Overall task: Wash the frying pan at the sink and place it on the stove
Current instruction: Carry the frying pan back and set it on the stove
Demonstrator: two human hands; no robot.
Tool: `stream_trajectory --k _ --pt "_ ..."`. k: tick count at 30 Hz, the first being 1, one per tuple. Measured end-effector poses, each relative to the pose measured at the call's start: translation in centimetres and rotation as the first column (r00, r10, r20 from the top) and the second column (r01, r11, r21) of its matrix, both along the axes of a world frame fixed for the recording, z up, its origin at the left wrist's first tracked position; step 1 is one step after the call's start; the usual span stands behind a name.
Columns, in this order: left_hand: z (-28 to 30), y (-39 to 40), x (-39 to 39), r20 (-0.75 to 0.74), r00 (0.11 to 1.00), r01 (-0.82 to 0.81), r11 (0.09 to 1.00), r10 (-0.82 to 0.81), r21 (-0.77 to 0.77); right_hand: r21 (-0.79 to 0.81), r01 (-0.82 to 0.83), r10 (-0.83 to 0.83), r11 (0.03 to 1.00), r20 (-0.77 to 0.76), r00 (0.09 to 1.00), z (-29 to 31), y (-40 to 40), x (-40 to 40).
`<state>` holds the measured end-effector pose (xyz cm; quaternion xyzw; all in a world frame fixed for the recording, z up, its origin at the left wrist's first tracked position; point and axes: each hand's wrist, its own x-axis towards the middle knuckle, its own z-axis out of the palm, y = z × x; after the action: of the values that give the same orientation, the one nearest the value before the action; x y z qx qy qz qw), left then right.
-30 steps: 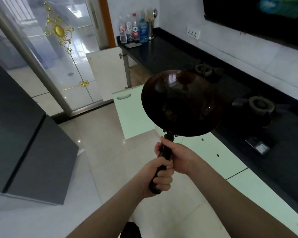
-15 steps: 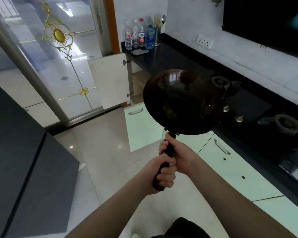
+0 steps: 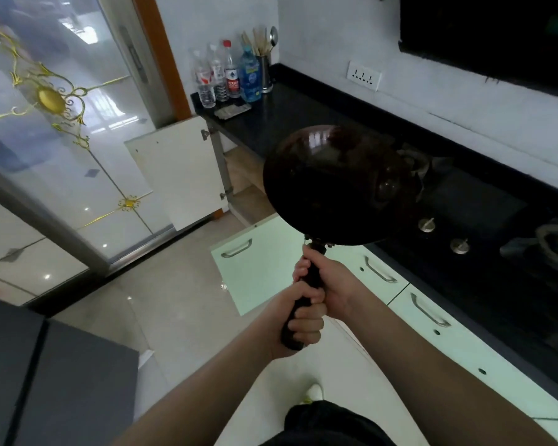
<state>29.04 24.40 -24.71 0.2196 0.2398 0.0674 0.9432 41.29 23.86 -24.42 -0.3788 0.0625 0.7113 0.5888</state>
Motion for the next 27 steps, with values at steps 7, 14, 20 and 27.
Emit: stream_trajectory --k 7,14,20,27 --pt "0.5 7.1 4.1 0.023 1.000 -0.003 0.998 0.004 -0.055 -0.020 0.001 -0.001 1.000 0.024 1.000 0.8 7.0 3.9" --pt "-0.3 13.6 5.7 0.055 0.998 0.045 0.995 -0.040 -0.094 -0.035 0.038 -0.038 0.999 0.001 0.999 0.2 12.8 5.4" --pt "-1.8 20.5 6.4 0.094 0.986 0.147 0.982 -0.136 -0.120 -0.054 0.078 -0.072 0.996 0.093 0.993 -1.2 18.7 6.3" --pt "-1.9 28.5 7.1 0.071 0.962 0.271 0.957 -0.264 -0.109 -0.092 0.168 -0.153 0.982 0.151 0.977 -1.6 25.3 6.4"
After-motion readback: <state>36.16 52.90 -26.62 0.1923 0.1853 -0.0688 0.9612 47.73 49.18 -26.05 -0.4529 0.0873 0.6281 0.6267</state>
